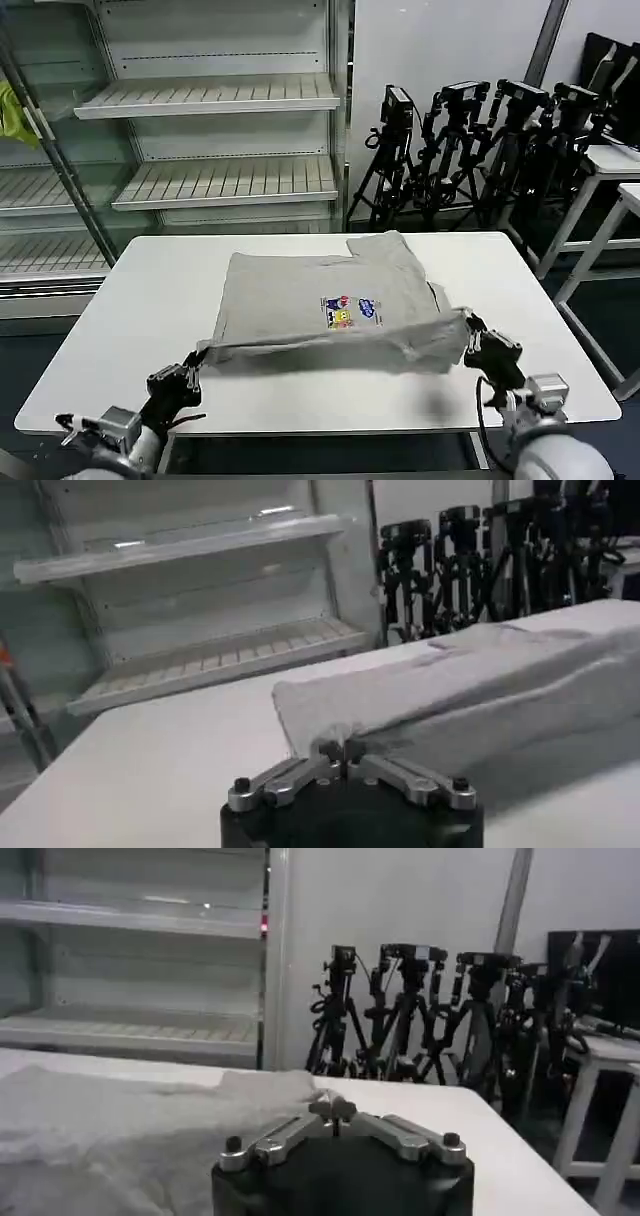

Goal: Fold and organize the clothes.

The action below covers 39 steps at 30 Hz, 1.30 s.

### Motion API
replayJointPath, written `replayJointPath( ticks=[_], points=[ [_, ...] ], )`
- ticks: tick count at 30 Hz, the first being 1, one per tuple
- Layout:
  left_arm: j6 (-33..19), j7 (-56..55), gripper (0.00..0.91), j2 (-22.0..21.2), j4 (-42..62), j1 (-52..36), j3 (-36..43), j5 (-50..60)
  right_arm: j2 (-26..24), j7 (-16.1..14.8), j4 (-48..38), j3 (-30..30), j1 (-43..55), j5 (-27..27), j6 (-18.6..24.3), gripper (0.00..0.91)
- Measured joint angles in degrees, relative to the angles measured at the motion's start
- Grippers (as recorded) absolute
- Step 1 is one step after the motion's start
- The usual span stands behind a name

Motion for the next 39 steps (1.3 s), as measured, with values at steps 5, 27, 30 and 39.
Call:
replayJointPath(
  ticks=[5,27,30,39],
  points=[
    [-0.11,-0.05,0.05,0.63,5.14,-5.5,2.27,-0.16,0.46,-0.31,-5.7,-3.8,6.05,-0.41,-0.5,0.0],
    [-1.82,0.08,0.907,-2.39,18.16,-16.07,8.34,2.4,4.77,0.21,-17.0,-10.51,10.68,-9.09,3.6,0.907],
    [-1.93,0.4,0.907,-3.2,17.94,-14.41,8.0,2.82,5.25,0.2,-16.33,-10.04,8.68,-9.89,4.3,0.907],
    [-2.47,0.38,0.05,-5.56,17.54,-10.8,8.21,3.47,5.49,0.66,-17.62,-9.54,5.61,-7.99,1.4,0.0]
  ],
)
